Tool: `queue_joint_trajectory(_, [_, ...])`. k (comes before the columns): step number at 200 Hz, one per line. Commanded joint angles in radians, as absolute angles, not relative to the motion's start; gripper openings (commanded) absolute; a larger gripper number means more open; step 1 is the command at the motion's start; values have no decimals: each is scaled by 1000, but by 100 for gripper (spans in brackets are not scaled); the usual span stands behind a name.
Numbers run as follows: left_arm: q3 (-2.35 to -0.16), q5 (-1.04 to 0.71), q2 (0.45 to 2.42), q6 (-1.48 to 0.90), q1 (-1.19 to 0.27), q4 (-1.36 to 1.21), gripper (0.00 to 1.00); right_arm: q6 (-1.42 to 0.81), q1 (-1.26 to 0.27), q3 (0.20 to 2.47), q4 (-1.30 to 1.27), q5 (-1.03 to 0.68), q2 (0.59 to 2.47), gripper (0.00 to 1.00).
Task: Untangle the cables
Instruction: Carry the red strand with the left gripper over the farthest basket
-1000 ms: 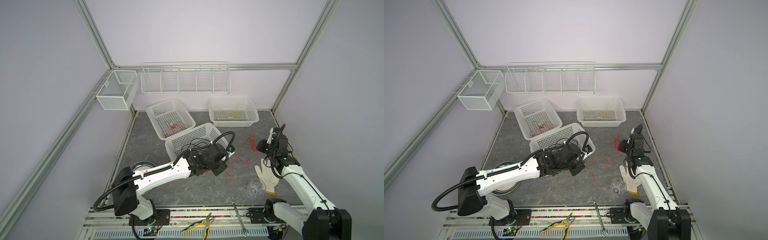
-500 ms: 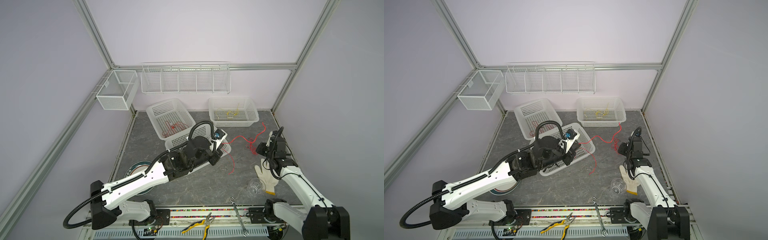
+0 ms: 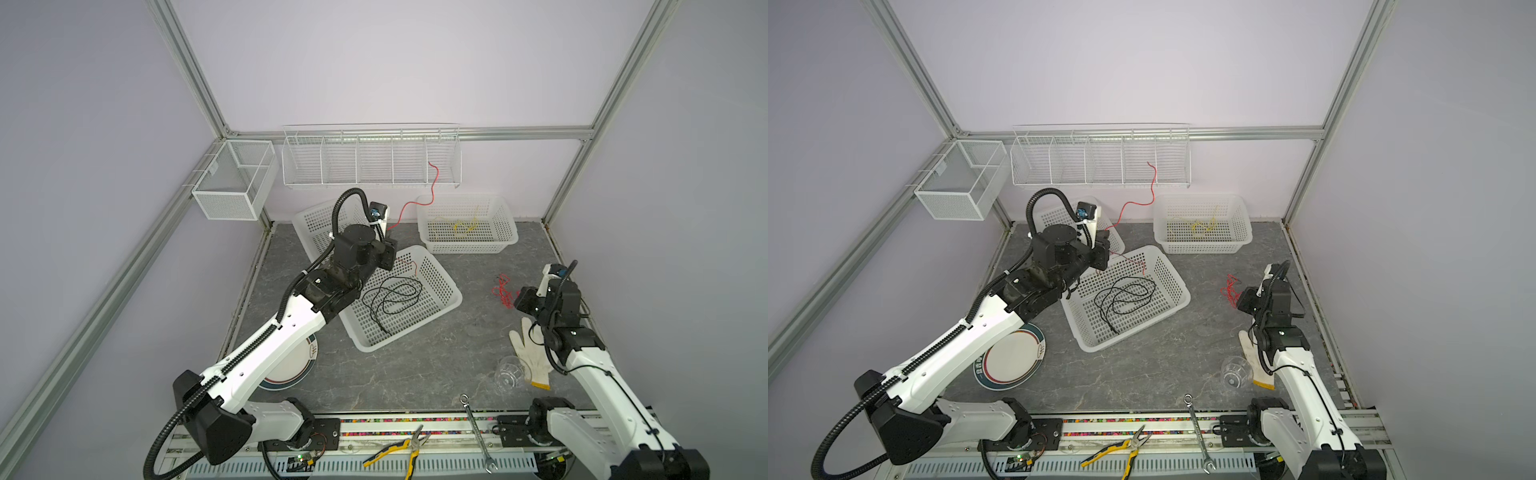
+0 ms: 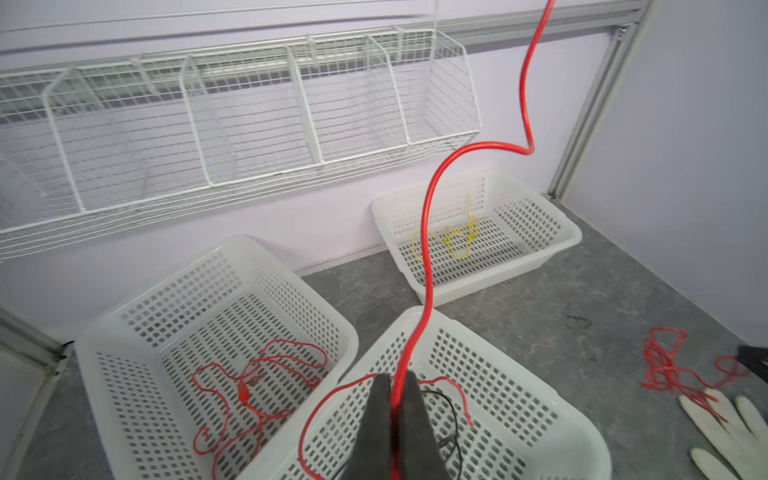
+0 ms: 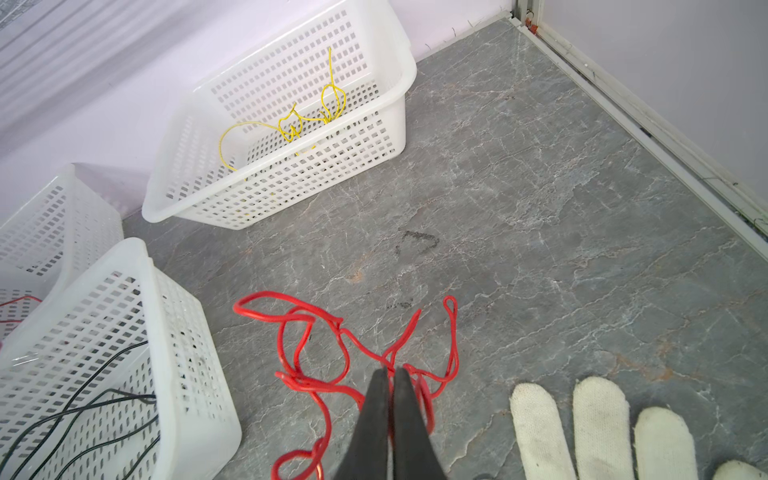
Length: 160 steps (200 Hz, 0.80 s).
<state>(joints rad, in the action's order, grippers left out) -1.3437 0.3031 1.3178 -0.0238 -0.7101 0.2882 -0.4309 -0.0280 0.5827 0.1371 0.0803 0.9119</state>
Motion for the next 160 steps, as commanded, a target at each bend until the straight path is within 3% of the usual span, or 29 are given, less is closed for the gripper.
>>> queue_joint_trajectory(1, [-1376, 383, 1352, -3, -646, 261, 0, -448, -32, 558, 159, 58, 889, 6])
queue_joint_trajectory(29, [-1365, 474, 1421, -28, -551, 260, 0, -454, -31, 550, 167, 40, 876, 6])
queue_joint_trajectory(62, [-1284, 458, 1487, -87, -469, 228, 0, -459, -32, 542, 177, 35, 856, 6])
queue_joint_trajectory(101, [-1247, 423, 1609, -124, -451, 263, 0, -465, -32, 550, 189, 10, 853, 6])
queue_joint_trajectory(160, [-1370, 372, 1794, -200, -415, 442, 0, -460, -41, 582, 204, -91, 872, 6])
